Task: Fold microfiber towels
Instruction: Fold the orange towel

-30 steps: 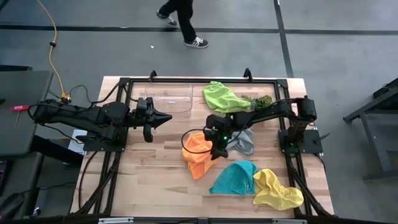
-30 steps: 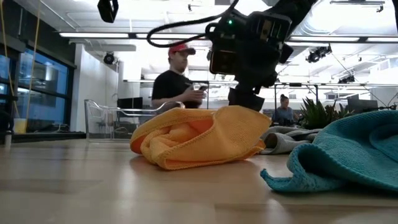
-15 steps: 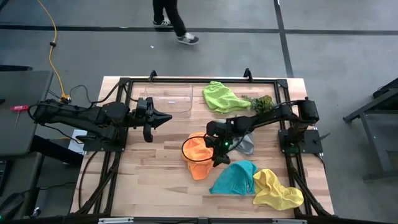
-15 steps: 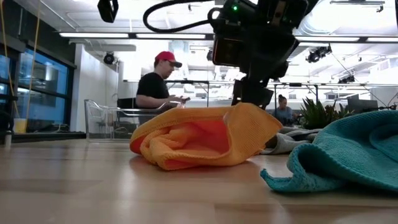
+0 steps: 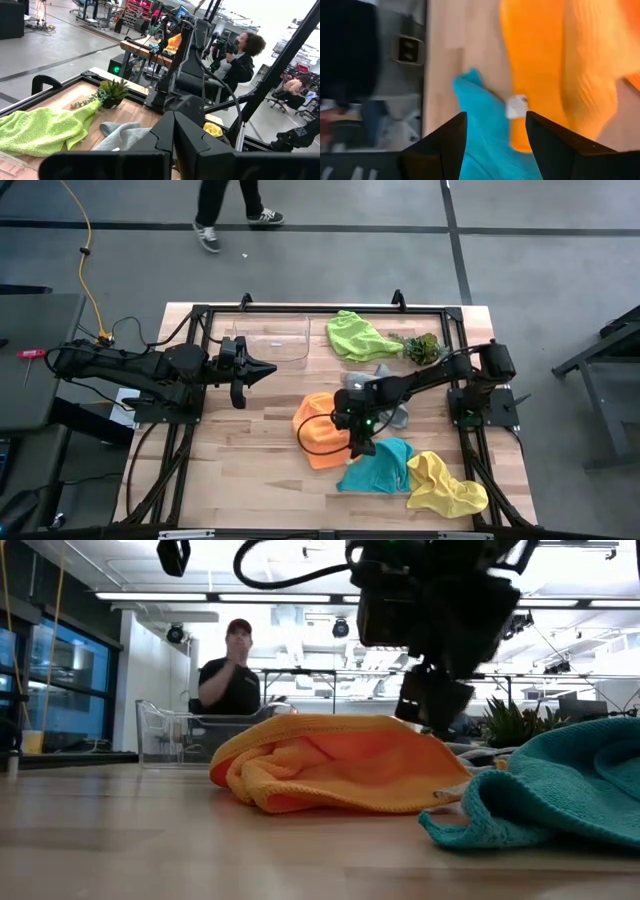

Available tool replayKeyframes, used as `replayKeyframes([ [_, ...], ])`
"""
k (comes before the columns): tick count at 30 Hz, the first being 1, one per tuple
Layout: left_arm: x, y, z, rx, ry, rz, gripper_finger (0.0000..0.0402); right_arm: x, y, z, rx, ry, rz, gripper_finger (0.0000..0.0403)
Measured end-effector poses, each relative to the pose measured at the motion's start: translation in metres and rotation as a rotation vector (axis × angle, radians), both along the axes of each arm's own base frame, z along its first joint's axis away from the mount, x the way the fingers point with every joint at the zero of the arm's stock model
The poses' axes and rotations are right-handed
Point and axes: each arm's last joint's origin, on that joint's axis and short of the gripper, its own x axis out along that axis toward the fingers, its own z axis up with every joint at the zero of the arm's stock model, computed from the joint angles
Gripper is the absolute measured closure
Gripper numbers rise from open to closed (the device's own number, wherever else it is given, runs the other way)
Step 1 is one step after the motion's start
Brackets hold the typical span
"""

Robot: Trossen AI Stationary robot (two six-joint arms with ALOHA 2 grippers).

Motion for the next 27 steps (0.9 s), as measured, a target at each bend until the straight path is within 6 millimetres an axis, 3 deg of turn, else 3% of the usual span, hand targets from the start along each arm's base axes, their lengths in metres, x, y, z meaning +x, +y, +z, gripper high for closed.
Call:
replayKeyframes([
  [11,0.0,0.0,0.0,0.0,0.001,0.0,0.0401,-0.019,0.039,-0.009,-0.383,-0.064,0.184,0.0208],
  [20,0.0,0.0,0.0,0.0,0.005,0.0,0.0401,-0.023,0.054,-0.01,-0.483,-0.113,0.219,0.0211],
  [27,0.0,0.0,-0.002,0.0,0.019,0.004,0.0401,-0.023,0.057,-0.01,-0.555,-0.15,0.233,0.0263],
])
